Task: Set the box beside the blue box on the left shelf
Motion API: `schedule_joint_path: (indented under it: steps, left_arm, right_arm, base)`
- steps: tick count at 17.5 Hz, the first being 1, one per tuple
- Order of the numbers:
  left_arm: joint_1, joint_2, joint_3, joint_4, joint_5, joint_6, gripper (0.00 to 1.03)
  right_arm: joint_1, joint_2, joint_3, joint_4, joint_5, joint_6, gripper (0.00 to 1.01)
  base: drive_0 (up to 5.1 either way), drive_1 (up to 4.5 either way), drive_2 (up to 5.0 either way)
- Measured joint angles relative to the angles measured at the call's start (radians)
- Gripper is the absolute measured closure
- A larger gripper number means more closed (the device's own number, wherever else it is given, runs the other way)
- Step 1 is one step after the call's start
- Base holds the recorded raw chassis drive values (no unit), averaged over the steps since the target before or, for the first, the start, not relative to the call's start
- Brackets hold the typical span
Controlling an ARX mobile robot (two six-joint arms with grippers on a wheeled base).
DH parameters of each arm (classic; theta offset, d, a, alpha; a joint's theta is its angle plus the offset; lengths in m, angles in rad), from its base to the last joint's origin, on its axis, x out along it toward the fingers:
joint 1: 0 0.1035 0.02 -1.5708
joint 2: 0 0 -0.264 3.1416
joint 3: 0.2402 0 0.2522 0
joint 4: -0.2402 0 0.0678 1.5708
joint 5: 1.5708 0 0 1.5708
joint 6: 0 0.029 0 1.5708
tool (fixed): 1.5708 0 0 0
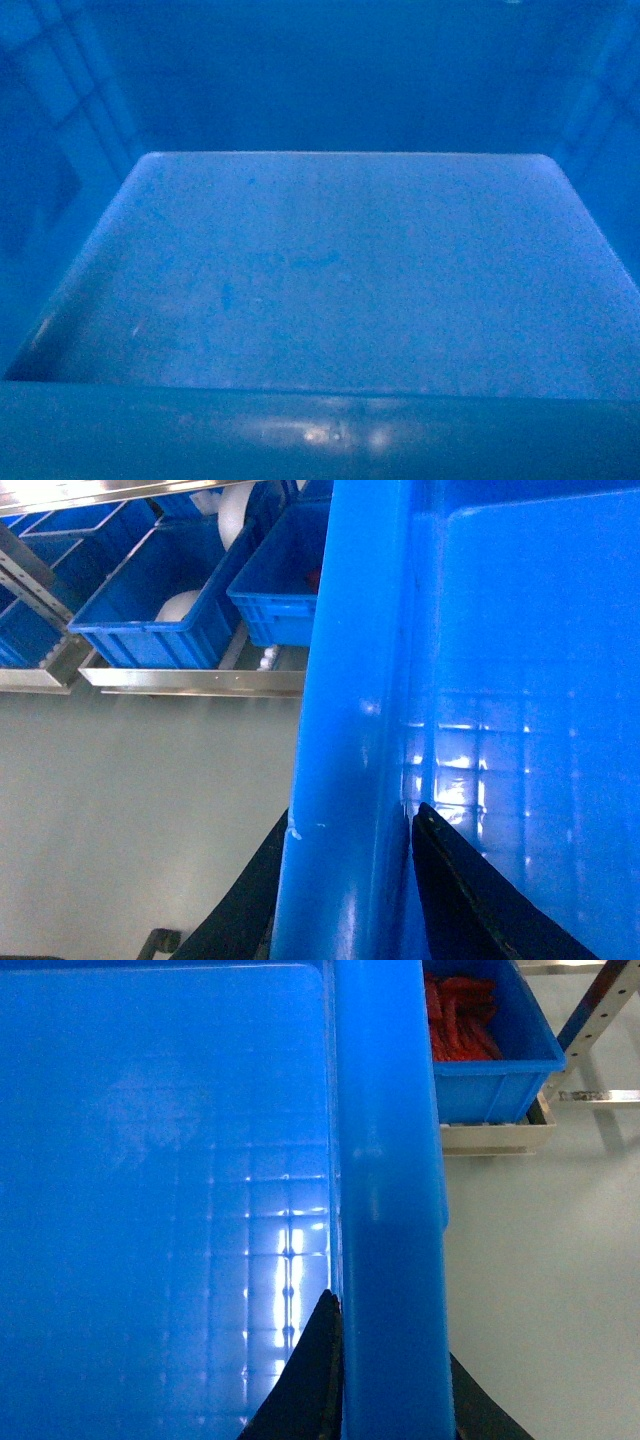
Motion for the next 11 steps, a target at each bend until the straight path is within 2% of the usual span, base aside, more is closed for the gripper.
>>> schedule_joint_path:
  steps: [11]
  left_arm:
    - [0.000, 0.000, 0.000, -0.002, 0.003, 0.000, 0.73]
  right_arm:
    - [0.000, 0.000, 0.000, -0.002, 0.000, 0.000, 0.92]
  base:
    - [0.0, 0.00, 0.0]
